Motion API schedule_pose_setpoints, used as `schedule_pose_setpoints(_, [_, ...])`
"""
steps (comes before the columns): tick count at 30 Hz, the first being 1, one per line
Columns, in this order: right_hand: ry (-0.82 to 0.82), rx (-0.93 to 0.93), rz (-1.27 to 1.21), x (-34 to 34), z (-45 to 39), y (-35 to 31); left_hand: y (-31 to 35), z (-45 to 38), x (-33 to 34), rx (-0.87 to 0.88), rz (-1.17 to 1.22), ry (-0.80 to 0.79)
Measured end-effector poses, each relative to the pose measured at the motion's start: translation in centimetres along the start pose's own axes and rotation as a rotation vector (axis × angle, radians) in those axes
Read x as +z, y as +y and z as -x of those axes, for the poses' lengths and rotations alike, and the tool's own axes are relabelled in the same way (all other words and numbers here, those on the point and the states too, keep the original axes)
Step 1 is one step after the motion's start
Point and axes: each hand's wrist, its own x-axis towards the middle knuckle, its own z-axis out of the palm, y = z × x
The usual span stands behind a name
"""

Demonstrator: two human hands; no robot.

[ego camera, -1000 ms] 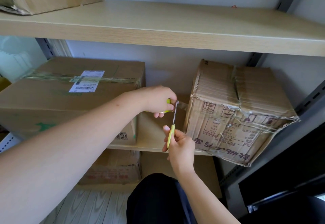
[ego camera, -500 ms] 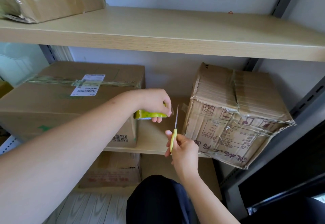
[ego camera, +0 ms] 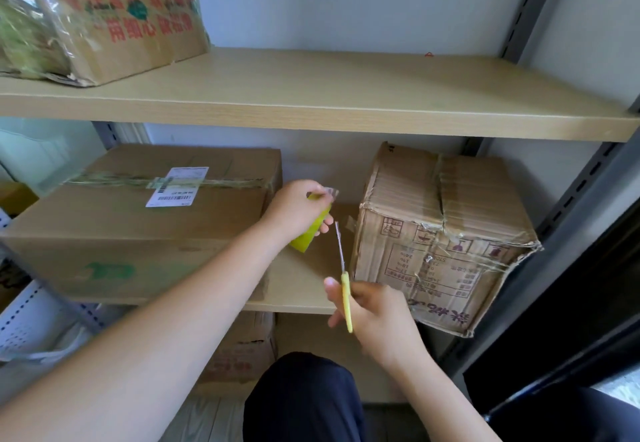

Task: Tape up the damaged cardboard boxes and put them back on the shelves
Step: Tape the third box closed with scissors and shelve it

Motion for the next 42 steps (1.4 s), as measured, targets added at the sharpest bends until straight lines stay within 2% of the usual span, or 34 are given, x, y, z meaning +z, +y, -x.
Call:
schedule_pose_setpoints(3, [0.168, -0.115, 0.216, -3.4, 0.0, -2.1, 0.1, 0.8, 3.3, -0.219, 0.228, 0.192])
schedule_pose_setpoints(5, [0.230, -0.147, 0.360, -6.0, -0.2, -3.3, -0.2, 0.9, 5.5, -0.259, 0.135, 0.266])
schedule_pose_setpoints(7, [0.173, -0.144, 0.486, -8.7, -0.2, -4.1, -0.2, 1.1, 7.2, -0.269, 0.070, 0.333])
schedule_pose_setpoints(11, [-0.074, -0.114, 0.639, -12.9, 1.2, -4.7, 1.4, 0.4, 8.2, -0.335, 0.255, 0.424])
schedule_pose_setpoints(14, [-0.062, -0.116, 0.639, -14.6, 2.6, -5.8, 3.1, 0.0, 7.5, -0.333, 0.434, 0.452])
schedule_pose_setpoints(17, [-0.008, -0.123, 0.661, -15.8, 3.4, -8.3, 4.3, -0.3, 6.3, -0.340, 0.593, 0.417])
schedule_pose_setpoints(21, [0.178, -0.224, 0.756, -18.5, 2.0, -12.7, 5.9, 0.4, 4.7, -0.272, 0.858, 0.285])
schedule_pose_setpoints(29, [0.403, -0.346, 1.045, -20.4, -6.3, -19.7, 6.7, 7.1, 2.4, -0.061, 0.844, 0.187])
schedule_pose_setpoints(33, [0.255, -0.230, 1.255, -20.3, -8.2, -21.2, 8.2, 10.6, 1.7, -0.035, 0.807, 0.174])
schedule_pose_setpoints(37, [0.105, -0.209, 1.515, -19.5, -9.1, -20.2, 9.8, 13.4, 0.8, 0.032, 0.700, 0.149])
schedule_pose_setpoints(42, [0.222, -0.212, 1.640, -18.8, -9.8, -21.3, 11.6, 15.6, 0.2, 0.078, 0.651, 0.115])
